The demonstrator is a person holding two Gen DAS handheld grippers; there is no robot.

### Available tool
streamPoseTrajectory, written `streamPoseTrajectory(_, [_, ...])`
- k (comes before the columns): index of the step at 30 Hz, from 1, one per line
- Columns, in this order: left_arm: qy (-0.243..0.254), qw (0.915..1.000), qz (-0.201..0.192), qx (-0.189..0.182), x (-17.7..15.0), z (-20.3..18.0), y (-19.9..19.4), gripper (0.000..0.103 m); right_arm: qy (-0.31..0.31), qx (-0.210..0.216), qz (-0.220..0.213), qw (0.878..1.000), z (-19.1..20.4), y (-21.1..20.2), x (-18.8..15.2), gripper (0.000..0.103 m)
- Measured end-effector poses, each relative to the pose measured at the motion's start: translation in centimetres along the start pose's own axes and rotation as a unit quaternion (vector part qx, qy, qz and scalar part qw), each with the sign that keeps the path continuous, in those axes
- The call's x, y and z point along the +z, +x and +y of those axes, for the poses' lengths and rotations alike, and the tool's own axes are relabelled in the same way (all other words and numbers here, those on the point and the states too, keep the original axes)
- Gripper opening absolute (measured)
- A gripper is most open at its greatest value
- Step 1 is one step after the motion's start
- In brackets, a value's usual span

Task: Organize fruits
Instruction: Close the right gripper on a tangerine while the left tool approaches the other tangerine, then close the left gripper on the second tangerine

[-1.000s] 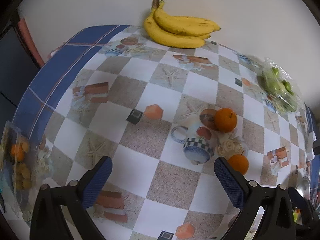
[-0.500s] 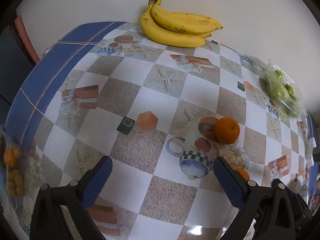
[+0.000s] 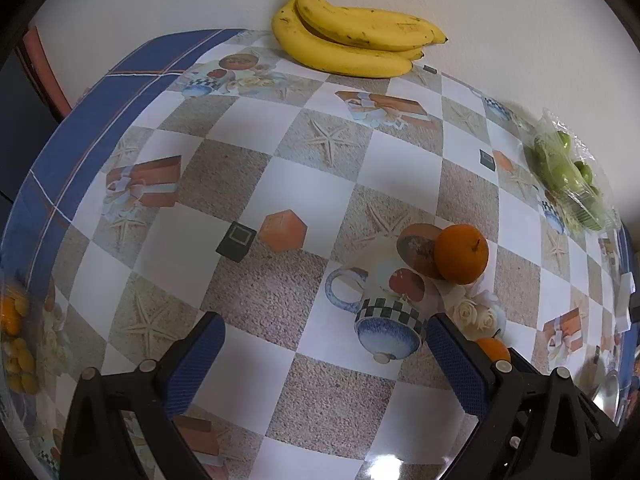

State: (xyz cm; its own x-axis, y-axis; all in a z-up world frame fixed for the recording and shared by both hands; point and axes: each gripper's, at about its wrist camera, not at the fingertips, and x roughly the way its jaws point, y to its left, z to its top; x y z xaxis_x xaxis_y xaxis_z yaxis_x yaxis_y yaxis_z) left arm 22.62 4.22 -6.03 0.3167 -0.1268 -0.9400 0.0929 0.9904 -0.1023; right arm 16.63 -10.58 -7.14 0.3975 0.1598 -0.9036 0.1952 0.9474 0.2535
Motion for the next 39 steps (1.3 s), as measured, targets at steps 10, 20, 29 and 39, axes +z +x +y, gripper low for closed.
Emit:
streamPoseTrajectory(10, [-0.017, 0.9998, -0.003, -0.006, 0.1, 0.2, -0.1, 0.101, 0.005, -0.002, -0.01, 1.0, -0.6, -0.9, 0.3, 0.038])
streamPoseTrajectory(20, [0.036, 0.9993, -0.001, -0.009, 0.9, -2.8, -0.2, 0.095, 0.015, -0.062, -0.037, 0.997, -3.9, -3.0, 1.2, 0.038])
streamPoseTrajectory(29, [0.067, 0.9975, 0.02, -0.012, 2.2, -6.8, 1.3, 0.085, 0.05, -0.057, -0.048, 0.996, -7.0, -4.2, 1.3, 0.038])
streamPoseTrajectory(39, [0.096, 0.995, 0.025, -0.005, 2.8, -10.2, 2.7, 0.063, 0.067, -0.039, -0.051, 0.996, -8.6, -4.7, 1.4, 0.038])
